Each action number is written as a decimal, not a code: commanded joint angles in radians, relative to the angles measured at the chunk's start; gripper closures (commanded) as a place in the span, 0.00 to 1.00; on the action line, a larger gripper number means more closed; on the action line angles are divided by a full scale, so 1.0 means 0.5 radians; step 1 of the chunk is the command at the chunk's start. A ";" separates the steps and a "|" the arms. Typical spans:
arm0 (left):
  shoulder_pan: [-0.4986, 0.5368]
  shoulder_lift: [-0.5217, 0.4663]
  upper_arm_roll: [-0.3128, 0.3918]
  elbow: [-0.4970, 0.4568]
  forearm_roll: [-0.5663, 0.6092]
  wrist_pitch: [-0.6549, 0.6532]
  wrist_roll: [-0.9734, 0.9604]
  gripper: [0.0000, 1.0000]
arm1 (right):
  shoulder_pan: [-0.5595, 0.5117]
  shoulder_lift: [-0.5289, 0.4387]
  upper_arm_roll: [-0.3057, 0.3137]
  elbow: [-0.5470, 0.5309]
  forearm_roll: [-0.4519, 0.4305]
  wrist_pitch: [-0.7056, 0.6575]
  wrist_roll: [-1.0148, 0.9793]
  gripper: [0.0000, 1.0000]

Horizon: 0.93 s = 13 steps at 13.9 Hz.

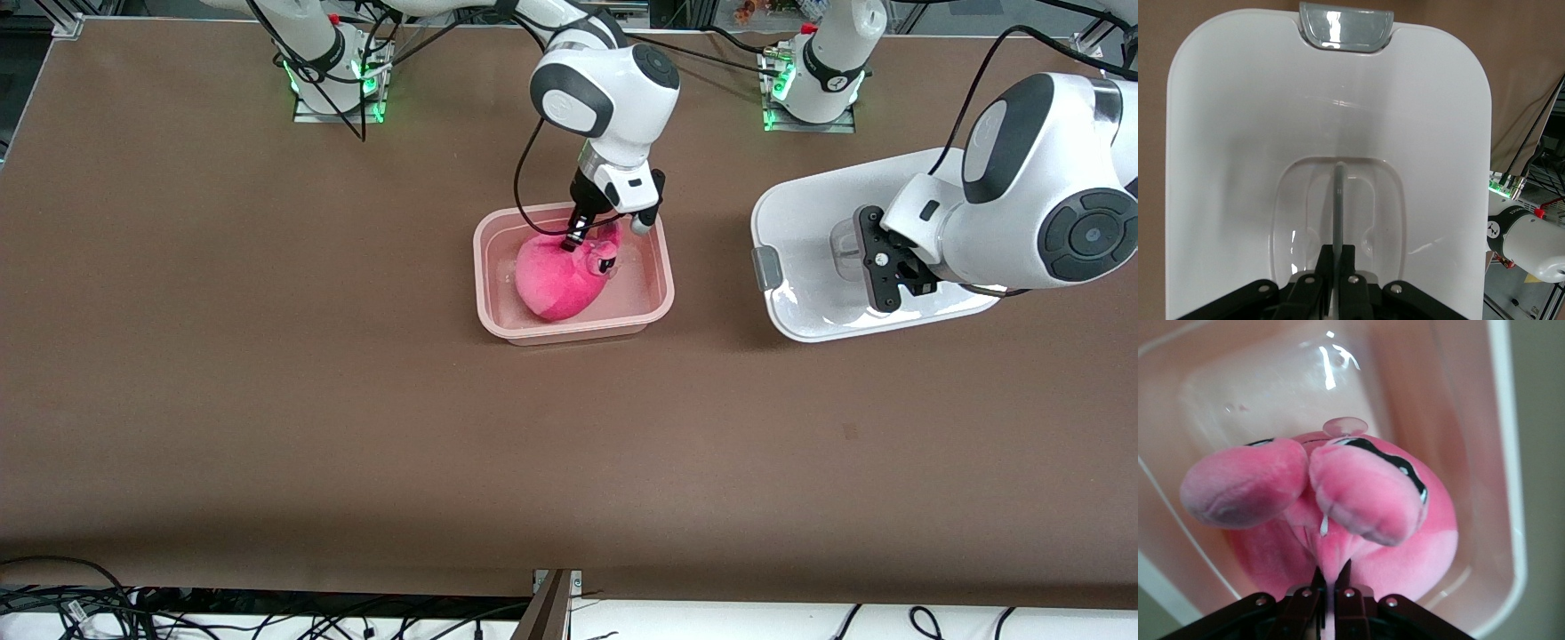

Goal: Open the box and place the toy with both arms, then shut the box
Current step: 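Lower the pink toy into the tub with the right gripper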

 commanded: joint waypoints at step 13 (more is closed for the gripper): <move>-0.010 0.018 -0.013 0.063 0.052 -0.042 0.045 1.00 | 0.009 0.058 0.010 0.382 0.205 -0.164 0.363 0.00</move>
